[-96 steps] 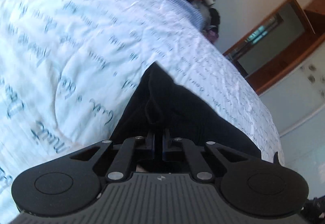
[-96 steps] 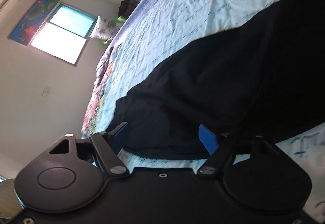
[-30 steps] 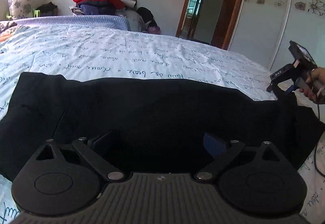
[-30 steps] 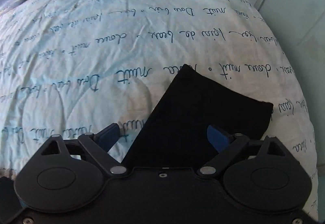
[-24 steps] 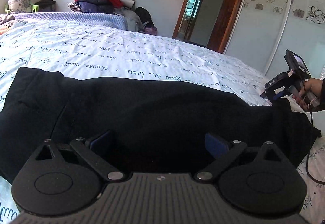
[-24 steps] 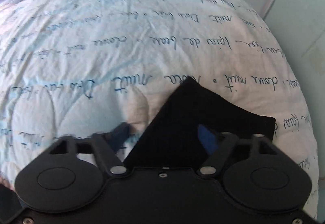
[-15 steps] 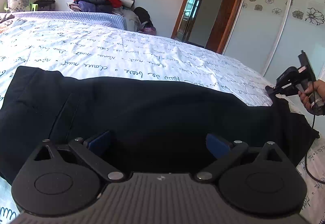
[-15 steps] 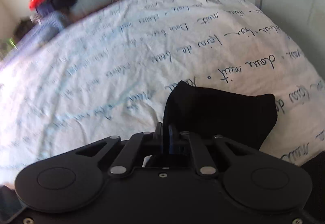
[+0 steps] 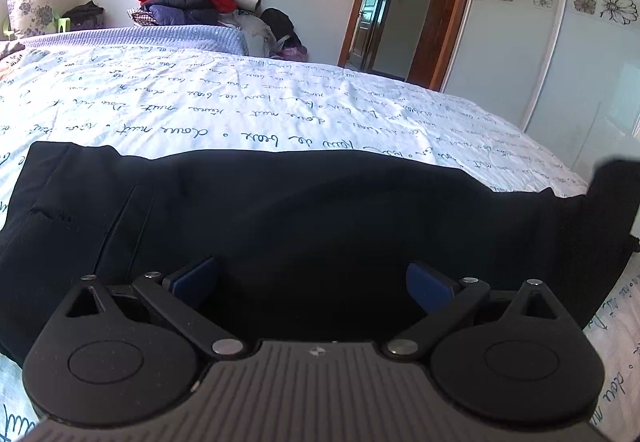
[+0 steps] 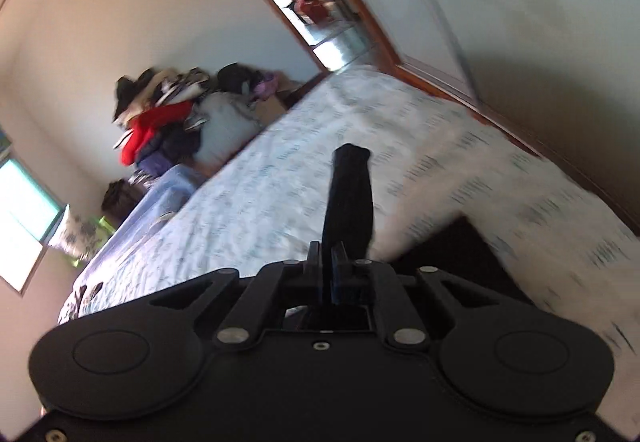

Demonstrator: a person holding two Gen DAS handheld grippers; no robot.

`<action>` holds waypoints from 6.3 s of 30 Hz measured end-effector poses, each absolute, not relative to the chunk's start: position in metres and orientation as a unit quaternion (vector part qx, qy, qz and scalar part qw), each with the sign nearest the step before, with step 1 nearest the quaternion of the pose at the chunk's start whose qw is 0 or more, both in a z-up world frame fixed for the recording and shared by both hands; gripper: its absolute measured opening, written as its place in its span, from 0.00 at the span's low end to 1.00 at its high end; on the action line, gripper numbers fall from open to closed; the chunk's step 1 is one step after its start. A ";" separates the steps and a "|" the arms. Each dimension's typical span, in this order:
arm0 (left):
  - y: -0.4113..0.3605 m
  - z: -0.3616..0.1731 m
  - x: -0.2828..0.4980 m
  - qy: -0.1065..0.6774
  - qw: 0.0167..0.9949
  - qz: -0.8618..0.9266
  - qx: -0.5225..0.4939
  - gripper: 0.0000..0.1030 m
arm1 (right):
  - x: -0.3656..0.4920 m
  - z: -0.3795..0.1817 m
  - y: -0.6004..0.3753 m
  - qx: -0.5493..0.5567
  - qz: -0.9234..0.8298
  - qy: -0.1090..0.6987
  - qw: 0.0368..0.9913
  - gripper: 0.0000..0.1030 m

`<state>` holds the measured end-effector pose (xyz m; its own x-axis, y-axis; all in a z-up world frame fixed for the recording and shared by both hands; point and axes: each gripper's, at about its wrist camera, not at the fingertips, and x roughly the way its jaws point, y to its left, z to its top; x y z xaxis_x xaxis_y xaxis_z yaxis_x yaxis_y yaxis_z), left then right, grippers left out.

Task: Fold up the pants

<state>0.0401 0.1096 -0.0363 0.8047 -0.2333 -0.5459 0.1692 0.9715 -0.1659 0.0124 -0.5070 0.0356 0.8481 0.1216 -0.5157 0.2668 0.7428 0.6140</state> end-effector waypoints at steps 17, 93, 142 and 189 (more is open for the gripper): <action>0.086 -0.037 0.037 0.301 0.950 -0.084 0.022 1.00 | -0.062 -0.055 -0.541 0.552 -0.060 0.226 0.800 0.73; 0.007 -0.021 -0.010 0.345 0.902 -0.252 -0.058 0.99 | -0.092 -0.065 -0.592 0.580 -0.028 0.238 0.779 0.82; 0.000 -0.038 -0.009 0.392 0.847 -0.189 -0.306 0.98 | -0.045 -0.081 -0.447 0.493 0.074 0.363 0.787 0.76; 0.055 0.012 -0.045 0.446 0.878 -0.147 -0.092 0.62 | -0.077 -0.083 -0.452 0.554 0.046 0.278 0.783 0.50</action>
<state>-0.0449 0.0551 0.0121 0.5584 -0.3406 -0.7564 0.1773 0.9397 -0.2923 -0.0773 -0.4519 -0.0829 0.8407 0.3813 -0.3845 0.2361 0.3810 0.8939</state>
